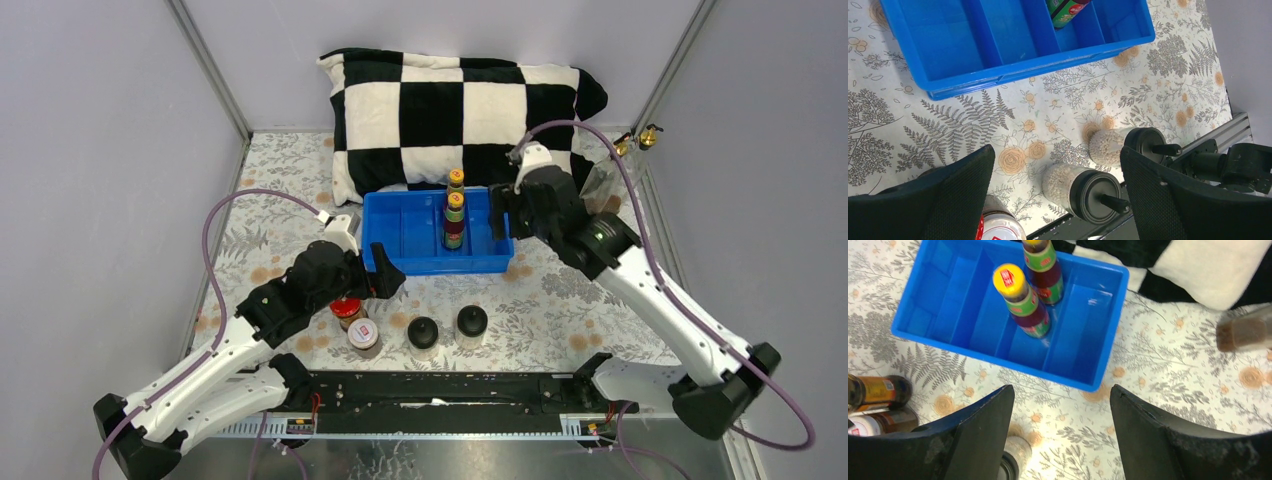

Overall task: Organize the condiment bottles
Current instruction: Place the bottle in the storage box, then pick up the bottle from the center of the board.

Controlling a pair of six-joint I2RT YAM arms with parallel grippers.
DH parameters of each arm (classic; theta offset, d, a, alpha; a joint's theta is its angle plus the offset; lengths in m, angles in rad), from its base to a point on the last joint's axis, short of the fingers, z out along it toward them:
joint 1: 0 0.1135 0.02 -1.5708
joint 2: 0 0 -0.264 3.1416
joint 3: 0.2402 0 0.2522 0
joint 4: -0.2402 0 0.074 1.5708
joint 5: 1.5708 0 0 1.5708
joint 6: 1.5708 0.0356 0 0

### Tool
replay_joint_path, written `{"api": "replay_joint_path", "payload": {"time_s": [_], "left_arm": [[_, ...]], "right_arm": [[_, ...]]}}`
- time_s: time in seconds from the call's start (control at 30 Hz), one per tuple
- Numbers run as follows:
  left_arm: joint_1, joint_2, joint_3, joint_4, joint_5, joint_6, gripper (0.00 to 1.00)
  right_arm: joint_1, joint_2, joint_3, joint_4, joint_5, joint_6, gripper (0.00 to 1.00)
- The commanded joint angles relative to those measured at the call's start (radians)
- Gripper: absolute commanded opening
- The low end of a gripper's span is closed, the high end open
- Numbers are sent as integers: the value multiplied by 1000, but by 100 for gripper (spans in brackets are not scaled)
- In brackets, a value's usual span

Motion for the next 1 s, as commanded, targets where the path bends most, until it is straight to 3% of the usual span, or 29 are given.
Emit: {"api": "replay_joint_path", "payload": {"time_s": [0.0,0.5,0.97], "left_arm": [[6,1,36,20,-40,30,99],[6,7,69,10,-34,33,99],[6,-12,42,25,-47,38,99]], "right_arm": [[-2,-117,-79,-25,57,21,78],[-2,-249,-131,-61,59,34,79],[-2,-234,-118,-64,61,27,79]]}}
